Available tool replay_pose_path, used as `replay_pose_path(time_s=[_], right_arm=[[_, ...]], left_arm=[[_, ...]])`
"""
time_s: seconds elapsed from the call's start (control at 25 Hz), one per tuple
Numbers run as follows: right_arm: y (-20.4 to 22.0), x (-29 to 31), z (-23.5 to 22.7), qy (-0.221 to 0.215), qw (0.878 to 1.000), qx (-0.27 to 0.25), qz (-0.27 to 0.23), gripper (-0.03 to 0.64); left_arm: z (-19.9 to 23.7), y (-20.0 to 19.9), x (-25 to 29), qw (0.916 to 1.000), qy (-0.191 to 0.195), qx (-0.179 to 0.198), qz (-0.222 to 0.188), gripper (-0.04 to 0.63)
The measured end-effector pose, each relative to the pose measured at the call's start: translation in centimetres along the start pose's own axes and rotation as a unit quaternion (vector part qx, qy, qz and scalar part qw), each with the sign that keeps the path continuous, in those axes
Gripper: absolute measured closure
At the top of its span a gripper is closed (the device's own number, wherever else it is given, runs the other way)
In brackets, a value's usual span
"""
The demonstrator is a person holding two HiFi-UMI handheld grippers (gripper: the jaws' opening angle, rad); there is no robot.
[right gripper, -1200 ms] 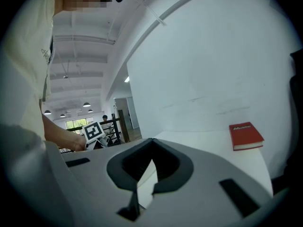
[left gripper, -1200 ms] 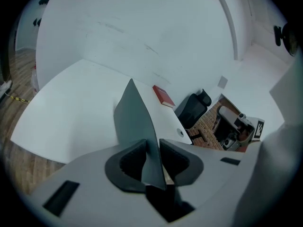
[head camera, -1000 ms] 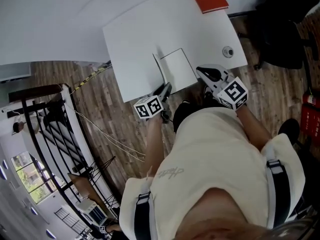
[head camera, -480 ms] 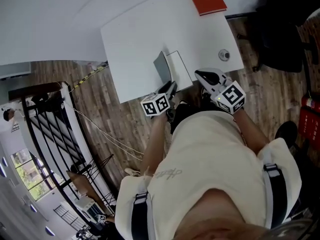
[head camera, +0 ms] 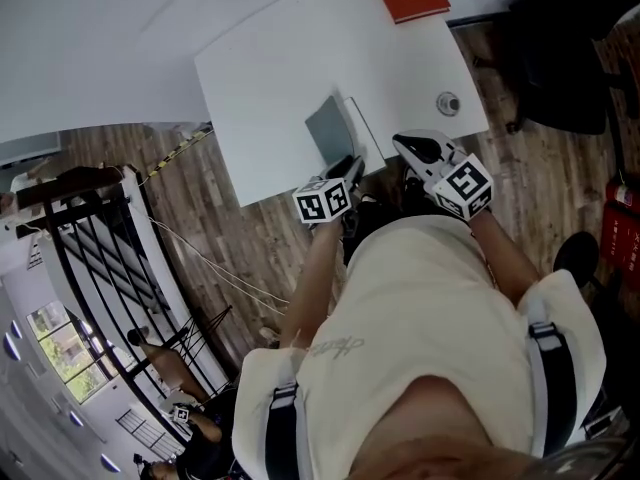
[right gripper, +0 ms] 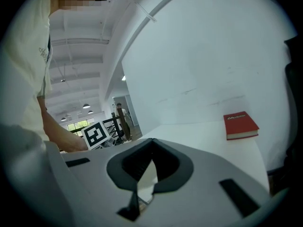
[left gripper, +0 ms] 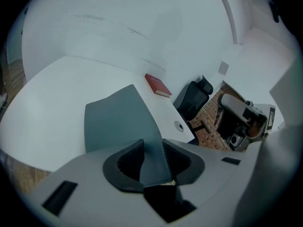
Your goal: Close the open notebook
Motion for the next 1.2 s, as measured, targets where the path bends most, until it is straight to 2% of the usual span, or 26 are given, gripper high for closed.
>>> replay_pose_path(time_s=[0.16, 0.36, 0.52, 0.64, 0.76, 0.92, 1.0, 1.2], right_arm=[[-0.4, 0.9, 0.3, -0.011, 1.000, -0.011, 0.006, 0.609], [-0.8, 1.0, 0.6, -0.014, 1.000, -0.020, 0.007, 0.609], [-0.4, 0.9, 0.6, -0.012, 1.000, -0.020, 0.010, 0.609], [-0.5, 1.0, 0.7, -0.010, 1.000, -0.023, 0.008, 0.609], [-0.6, 0.8, 1.0, -0.007, 1.000, -0.024, 0.007, 0.609], [-0.6, 1.0, 1.2, -0.005, 0.999, -0.030, 0.009, 0.609], [-0.9, 1.3, 1.6, -0.004, 0.999, -0.035, 0.009, 0.609], [-2.1, 2.3, 3.3, -0.002, 0.999, -0.046, 0.006, 0.609]], left_arm=[[0.1, 0.1, -0.1, 0.9999, 0.007, -0.005, -0.008, 0.472], [-1.0, -0.4, 0.1, 0.9996, 0.006, 0.029, -0.005, 0.462], [-2.0, -0.7, -0.2, 0.9996, 0.022, 0.019, -0.006, 0.460], [-2.3, -1.1, -0.5, 0.9991, 0.022, 0.034, -0.010, 0.460], [-2.2, -1.0, -1.1, 0.9990, 0.023, 0.033, -0.018, 0.460], [-1.3, -1.1, -2.2, 0.9986, 0.008, 0.036, -0.038, 0.460], [-0.6, -1.5, -3.5, 0.9976, -0.005, 0.034, -0.061, 0.462], [0.6, -2.9, -7.4, 0.9926, -0.023, 0.047, -0.109, 0.548]])
Point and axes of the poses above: the fingertips, and each gripper's own axes: x forward along the fingers, z to its left, y out of its underside, the point moved 4 cm from there along -x, backward along the fingers, and after that the axes turned 7 degrees about x, right-handed, at the moved point
